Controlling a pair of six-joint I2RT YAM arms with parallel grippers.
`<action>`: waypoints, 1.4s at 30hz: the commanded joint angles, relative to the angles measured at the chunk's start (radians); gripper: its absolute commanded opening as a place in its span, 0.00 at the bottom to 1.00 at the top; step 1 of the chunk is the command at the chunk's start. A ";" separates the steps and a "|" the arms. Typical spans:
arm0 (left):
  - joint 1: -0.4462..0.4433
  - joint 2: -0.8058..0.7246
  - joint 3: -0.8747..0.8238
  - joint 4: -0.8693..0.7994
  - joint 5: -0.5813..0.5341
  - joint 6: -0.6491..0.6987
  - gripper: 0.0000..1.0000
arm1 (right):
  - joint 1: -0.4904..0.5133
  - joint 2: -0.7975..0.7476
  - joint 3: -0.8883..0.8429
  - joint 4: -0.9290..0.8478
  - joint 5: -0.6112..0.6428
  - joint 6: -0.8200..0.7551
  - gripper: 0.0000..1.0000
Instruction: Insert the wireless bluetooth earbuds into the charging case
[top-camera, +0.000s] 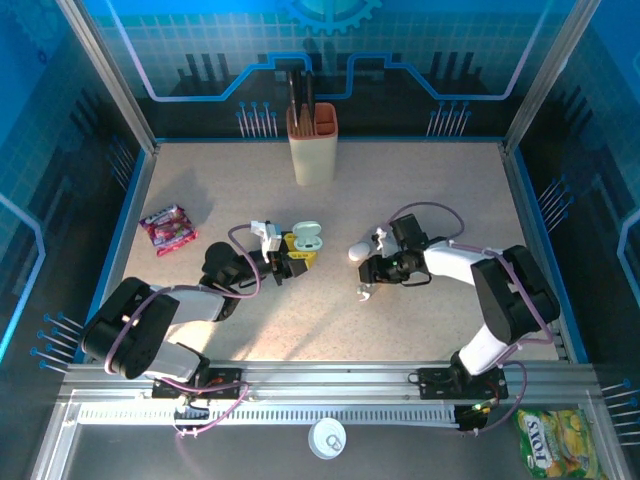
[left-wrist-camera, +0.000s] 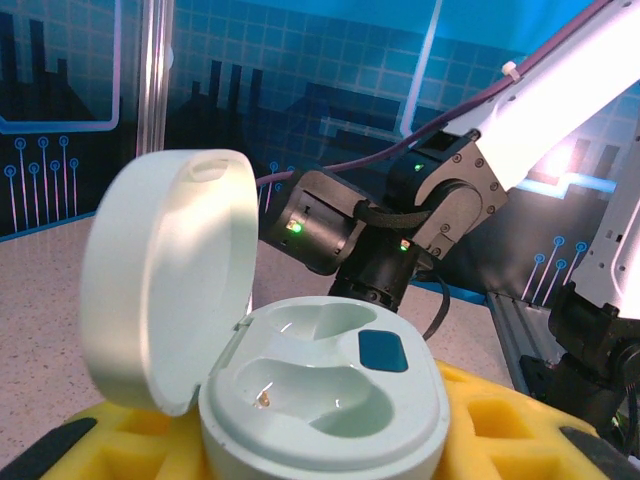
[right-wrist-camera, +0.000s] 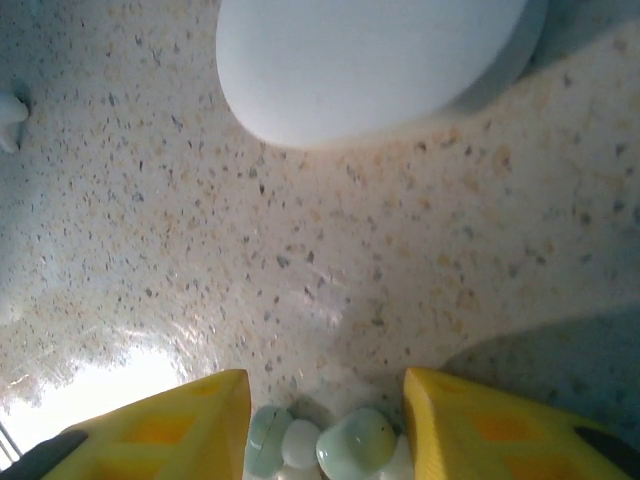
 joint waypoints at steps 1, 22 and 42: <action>0.011 -0.017 -0.009 0.034 -0.003 0.003 0.32 | 0.016 -0.030 -0.051 -0.047 -0.027 0.029 0.43; 0.012 -0.016 -0.009 0.033 -0.004 -0.002 0.32 | -0.010 -0.076 -0.033 -0.021 -0.019 0.076 0.41; 0.013 -0.005 -0.009 0.034 0.000 0.002 0.32 | 0.002 0.030 -0.046 0.042 -0.066 0.086 0.22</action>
